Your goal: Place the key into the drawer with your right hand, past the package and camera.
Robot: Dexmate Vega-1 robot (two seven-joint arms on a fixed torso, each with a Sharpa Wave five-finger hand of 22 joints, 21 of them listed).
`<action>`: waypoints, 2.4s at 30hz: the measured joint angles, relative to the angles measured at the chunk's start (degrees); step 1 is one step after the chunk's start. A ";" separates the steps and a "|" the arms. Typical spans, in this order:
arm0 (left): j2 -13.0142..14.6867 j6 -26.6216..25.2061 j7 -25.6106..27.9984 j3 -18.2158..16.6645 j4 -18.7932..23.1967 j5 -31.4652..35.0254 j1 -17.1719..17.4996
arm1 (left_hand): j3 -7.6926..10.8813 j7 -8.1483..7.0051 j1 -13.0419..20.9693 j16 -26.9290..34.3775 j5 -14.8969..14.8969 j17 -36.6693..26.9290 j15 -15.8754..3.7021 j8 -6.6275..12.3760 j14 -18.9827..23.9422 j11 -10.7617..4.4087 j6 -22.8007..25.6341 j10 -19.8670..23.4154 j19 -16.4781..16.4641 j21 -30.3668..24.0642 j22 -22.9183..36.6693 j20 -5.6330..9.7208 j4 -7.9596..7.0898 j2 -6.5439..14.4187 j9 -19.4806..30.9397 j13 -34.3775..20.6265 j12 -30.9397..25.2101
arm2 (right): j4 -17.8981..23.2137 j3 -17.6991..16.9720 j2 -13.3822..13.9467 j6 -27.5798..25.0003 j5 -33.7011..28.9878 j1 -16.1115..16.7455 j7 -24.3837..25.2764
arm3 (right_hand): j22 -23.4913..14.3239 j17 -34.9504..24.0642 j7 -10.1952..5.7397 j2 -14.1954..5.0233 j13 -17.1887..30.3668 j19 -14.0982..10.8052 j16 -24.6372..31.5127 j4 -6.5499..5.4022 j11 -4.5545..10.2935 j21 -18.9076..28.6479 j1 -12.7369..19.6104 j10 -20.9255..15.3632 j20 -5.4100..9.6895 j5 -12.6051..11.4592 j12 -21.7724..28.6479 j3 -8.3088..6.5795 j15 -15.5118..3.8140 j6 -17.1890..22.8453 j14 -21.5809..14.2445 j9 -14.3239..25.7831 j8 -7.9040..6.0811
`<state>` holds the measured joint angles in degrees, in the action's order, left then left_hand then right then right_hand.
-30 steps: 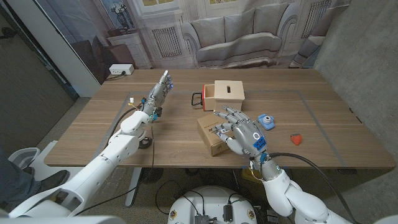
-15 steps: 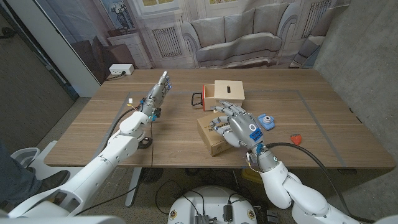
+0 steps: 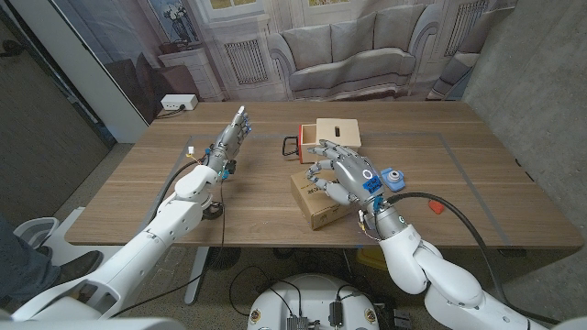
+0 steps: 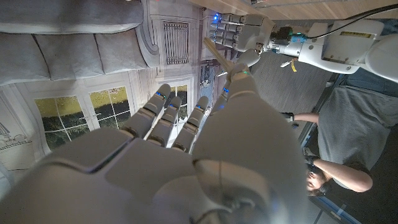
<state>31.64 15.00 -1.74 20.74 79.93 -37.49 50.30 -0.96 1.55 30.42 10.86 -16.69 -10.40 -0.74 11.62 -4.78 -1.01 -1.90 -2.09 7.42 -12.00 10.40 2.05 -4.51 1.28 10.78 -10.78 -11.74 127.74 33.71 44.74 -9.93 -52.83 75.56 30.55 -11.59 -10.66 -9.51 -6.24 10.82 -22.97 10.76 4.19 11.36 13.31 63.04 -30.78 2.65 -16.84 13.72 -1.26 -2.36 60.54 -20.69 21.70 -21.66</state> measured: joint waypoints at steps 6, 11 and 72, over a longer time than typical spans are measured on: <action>0.16 0.39 -0.36 -0.06 -0.03 -0.15 0.17 | 0.00 0.00 0.31 0.00 0.00 0.00 0.00 0.00 0.00 0.00 0.00 0.00 0.00 0.00 0.00 0.00 0.00 0.31 0.00 0.00 0.00 | 0.28 -0.03 -0.97 -0.21 0.41 -1.33 -2.27 | 0.00 0.00 -0.01 -0.23 0.00 0.00 0.00 0.01 0.00 0.00 -0.06 0.00 0.00 0.00 0.00 0.47 0.00 -0.18 0.00 0.44 0.03; 0.16 0.76 -0.56 -0.17 -0.28 -0.27 0.48 | 0.00 0.00 0.31 0.00 0.00 0.00 0.00 0.00 0.00 0.00 0.00 0.00 0.42 0.00 0.00 -0.42 0.00 0.31 0.00 0.00 0.00 | 0.22 -0.01 -1.58 -0.21 0.70 -2.40 -3.59 | 0.00 -0.01 -0.01 -0.30 0.00 0.00 0.00 0.01 0.00 0.00 0.02 0.00 0.00 0.00 0.00 0.47 0.00 -0.19 0.00 0.73 0.01; 1.55 1.92 -0.35 -2.04 1.62 -1.23 2.74 | -0.64 0.00 1.37 0.00 0.45 -0.01 0.04 0.00 -0.04 0.00 0.00 0.00 0.41 0.00 0.01 -0.41 0.15 0.14 0.00 0.00 0.00 | -13.49 3.87 -9.10 0.08 11.89 -22.46 -12.41 | 0.01 -0.02 0.12 -0.88 0.00 0.00 0.00 -0.40 -0.72 0.00 0.64 0.72 0.00 0.00 -0.44 2.77 0.00 -0.46 -0.01 2.66 0.29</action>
<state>33.19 16.92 -2.09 18.69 81.55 -38.72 53.03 -1.60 1.55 31.79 10.86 -16.25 -10.41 -0.70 11.62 -4.81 -1.01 -1.90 -2.10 7.83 -12.00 10.41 1.64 -4.36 1.42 10.78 -10.78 -11.74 114.25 37.58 35.63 -9.85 -40.93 53.10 18.14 -11.58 -10.68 -9.39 -7.12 10.82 -22.97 10.76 3.79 10.64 13.31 63.69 -30.06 2.65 -16.84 13.28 1.51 -2.36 60.09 -20.71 24.36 -21.38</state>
